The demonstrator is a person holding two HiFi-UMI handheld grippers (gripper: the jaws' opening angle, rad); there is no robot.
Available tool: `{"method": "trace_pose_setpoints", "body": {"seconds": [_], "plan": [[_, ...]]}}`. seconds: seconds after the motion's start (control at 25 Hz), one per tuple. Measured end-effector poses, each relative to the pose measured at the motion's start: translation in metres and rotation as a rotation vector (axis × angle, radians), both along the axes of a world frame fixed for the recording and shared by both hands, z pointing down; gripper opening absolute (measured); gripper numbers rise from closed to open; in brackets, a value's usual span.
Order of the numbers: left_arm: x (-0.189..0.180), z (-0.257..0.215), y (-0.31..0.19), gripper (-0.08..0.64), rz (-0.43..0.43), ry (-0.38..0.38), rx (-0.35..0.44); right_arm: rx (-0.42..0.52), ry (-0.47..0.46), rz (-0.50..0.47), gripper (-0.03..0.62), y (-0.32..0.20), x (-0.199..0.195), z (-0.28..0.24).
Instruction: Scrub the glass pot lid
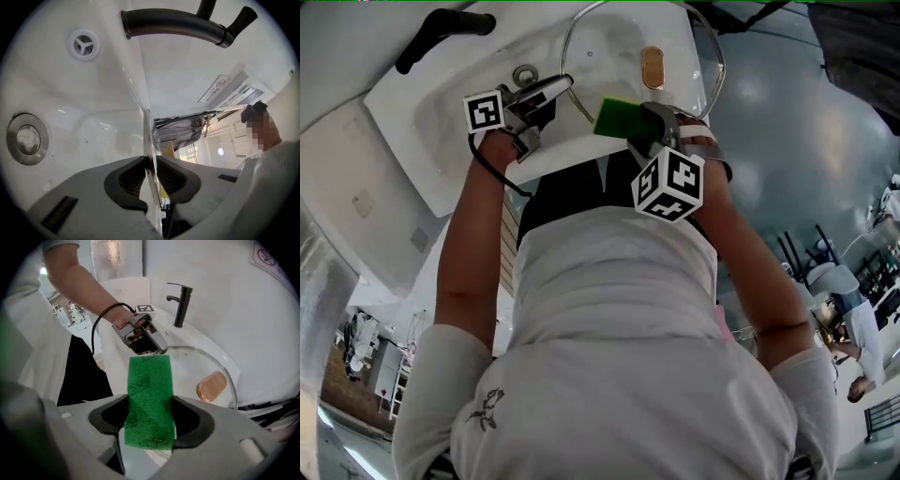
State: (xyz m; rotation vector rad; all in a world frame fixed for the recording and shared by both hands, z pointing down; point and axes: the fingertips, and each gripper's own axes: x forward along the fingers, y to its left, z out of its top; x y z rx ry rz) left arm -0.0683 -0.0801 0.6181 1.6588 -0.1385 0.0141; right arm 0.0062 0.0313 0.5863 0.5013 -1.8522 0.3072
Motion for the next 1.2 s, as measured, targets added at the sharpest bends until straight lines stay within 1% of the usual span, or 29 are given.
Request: {"method": "trace_pose_setpoints", "body": {"seconds": [0.16, 0.28, 0.44, 0.52, 0.64, 0.8, 0.88, 1.0, 1.12, 1.2], "plan": [[0.001, 0.0, 0.001, 0.072, -0.005, 0.005, -0.009, -0.055, 0.028, 0.028, 0.285, 0.025, 0.035, 0.006], [0.0, 0.0, 0.0, 0.072, -0.011, 0.007, -0.016, -0.077, 0.043, 0.067, 0.285, 0.037, 0.06, 0.01], [0.001, -0.001, 0.0, 0.074, -0.026, 0.011, -0.033, -0.106, 0.068, 0.143, 0.285, 0.047, 0.094, 0.015], [0.001, -0.001, 0.001, 0.074, -0.03, 0.003, -0.041, -0.113, 0.055, 0.19, 0.285, 0.048, 0.106, 0.011], [0.0, 0.0, 0.001, 0.078, -0.029, -0.012, -0.033, -0.077, -0.001, 0.252, 0.287, 0.035, 0.11, -0.002], [0.0, 0.001, 0.0, 0.097, -0.03, -0.036, -0.002, -0.016, -0.078, 0.288, 0.288, 0.018, 0.105, -0.019], [0.0, -0.001, -0.002, 0.126, -0.052, -0.032, 0.0, 0.004, -0.104, 0.295, 0.288, 0.013, 0.103, -0.026], [0.002, -0.006, -0.006, 0.194, -0.077, -0.025, 0.015, 0.031, -0.135, 0.297, 0.288, 0.007, 0.104, -0.034], [-0.002, -0.003, -0.008, 0.218, -0.093, -0.064, 0.032, 0.047, -0.166, 0.294, 0.288, 0.004, 0.103, -0.042], [-0.012, -0.001, -0.014, 0.222, -0.137, -0.096, 0.058, 0.055, -0.19, 0.288, 0.288, 0.002, 0.101, -0.048]]}}
